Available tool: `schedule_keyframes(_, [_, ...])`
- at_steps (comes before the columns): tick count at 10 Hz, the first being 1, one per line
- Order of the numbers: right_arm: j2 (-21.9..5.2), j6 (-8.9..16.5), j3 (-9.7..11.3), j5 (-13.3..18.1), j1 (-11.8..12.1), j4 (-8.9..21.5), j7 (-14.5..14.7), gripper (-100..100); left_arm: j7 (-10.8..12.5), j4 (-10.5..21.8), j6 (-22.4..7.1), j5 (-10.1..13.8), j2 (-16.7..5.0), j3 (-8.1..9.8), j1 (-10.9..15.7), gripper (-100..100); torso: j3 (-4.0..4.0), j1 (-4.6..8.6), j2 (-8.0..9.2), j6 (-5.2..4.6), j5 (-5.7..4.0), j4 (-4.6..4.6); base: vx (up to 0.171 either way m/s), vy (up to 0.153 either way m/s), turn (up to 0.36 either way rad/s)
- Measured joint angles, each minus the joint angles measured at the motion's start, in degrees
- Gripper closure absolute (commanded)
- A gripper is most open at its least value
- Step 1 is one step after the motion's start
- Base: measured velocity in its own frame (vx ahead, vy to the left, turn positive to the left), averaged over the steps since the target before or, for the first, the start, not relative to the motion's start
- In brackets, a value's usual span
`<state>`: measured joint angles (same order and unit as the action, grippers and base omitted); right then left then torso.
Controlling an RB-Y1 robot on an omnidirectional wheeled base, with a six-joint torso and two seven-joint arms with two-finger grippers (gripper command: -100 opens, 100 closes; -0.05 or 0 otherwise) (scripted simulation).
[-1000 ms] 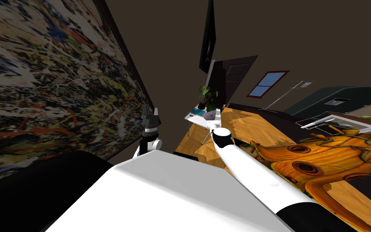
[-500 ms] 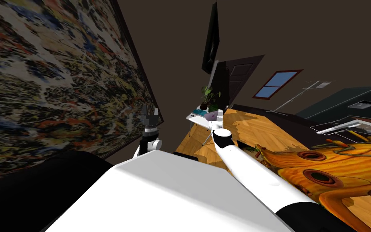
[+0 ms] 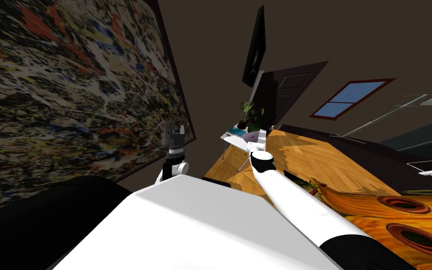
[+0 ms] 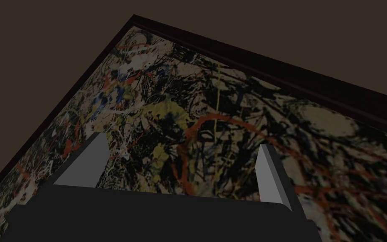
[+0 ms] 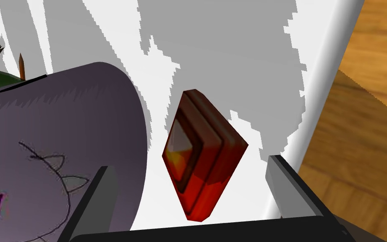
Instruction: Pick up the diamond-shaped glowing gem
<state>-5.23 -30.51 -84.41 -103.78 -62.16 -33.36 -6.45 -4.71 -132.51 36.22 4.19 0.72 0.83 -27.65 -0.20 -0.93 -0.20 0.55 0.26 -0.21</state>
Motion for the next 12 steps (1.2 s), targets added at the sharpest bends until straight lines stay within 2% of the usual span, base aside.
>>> schedule_keyframes(3, [-3.56, -0.08, 0.63, 1.82, 1.01, 2.98, -4.42, -100, 0.00, 0.00, 0.00, 0.00, 0.00, 0.00, 0.01, 0, -0.01, -0.01, -0.01, 0.03, 0.01, 0.00, -0.040, -0.020, 0.309])
schedule_keyframes(4, [-3.15, -0.07, -0.37, 0.55, 1.66, 0.04, -3.10, -100, 0.00, 0.00, 0.00, 0.00, 0.00, 0.00, 0.01, 0, -0.01, 0.02, 0.03, 0.08, -0.05, -0.03, -0.025, -0.021, 0.061])
schedule_keyframes(5, [-3.05, -0.04, -0.51, 0.37, 1.72, -0.39, -2.62, 100, 0.00, 0.00, 0.00, 0.00, 0.00, 0.00, -0.01, 0, -0.06, 0.01, -0.07, 0.03, -0.06, -0.05, -0.005, -0.003, -0.013])
schedule_keyframes(9, [-3.09, 0.01, -0.51, 0.34, 1.67, -0.37, -2.75, 100, 0.00, 0.00, 0.00, 0.00, 0.00, 0.00, -0.01, 0, -0.18, -0.08, -0.23, 0.06, -0.03, -0.14, 0.000, 0.000, 0.000])
schedule_keyframes(10, [-3.09, 0.02, -0.51, 0.34, 1.67, -0.37, -2.76, 0, 0.00, 0.00, 0.00, 0.00, 0.00, 0.00, -0.01, 0, -0.19, -0.09, -0.24, 0.06, -0.02, -0.14, 0.000, 0.000, 0.000])
schedule_keyframes(11, [-3.09, 0.02, -0.52, 0.34, 1.67, -0.37, -2.76, 100, 0.00, 0.00, 0.00, 0.00, 0.00, 0.00, -0.01, 0, -0.19, -0.09, -0.25, 0.06, -0.02, -0.14, 0.014, 0.007, -0.186])
schedule_keyframes(12, [-2.95, 0.03, -0.56, 0.09, 1.47, -0.14, -2.20, 100, 0.00, 0.00, 0.00, 0.00, 0.00, 0.01, -0.02, 0, -0.20, -0.08, -0.25, -0.06, 0.00, -0.15, 0.034, 0.021, -0.342])
